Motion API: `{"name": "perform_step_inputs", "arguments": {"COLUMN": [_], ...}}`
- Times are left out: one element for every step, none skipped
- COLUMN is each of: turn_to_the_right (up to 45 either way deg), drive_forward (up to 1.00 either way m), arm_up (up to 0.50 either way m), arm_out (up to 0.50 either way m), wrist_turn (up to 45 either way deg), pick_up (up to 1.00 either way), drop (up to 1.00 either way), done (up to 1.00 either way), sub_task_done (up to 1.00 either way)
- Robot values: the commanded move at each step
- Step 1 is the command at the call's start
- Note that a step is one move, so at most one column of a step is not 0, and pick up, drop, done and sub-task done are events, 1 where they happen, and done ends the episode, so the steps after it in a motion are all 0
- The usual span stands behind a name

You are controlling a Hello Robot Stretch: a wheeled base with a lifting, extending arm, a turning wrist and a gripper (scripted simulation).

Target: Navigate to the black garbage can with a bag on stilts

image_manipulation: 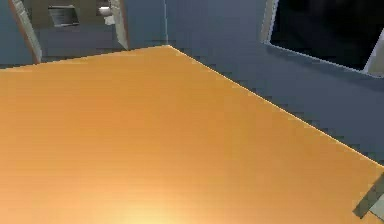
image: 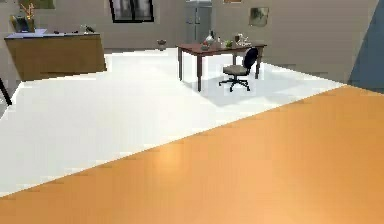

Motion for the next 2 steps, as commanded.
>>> {"name": "perform_step_inputs", "arguments": {"turn_to_the_right": [45.0,18.0], "drive_forward": [0.00,0.00], "arm_up": [0.00,0.00], "arm_out": [0.00,0.00], "wrist_turn": [0.0,0.0], "pick_up": [0.00,0.00], "drop": [0.00,0.00], "done": [0.00,0.00], "sub_task_done": [0.00,0.00]}}
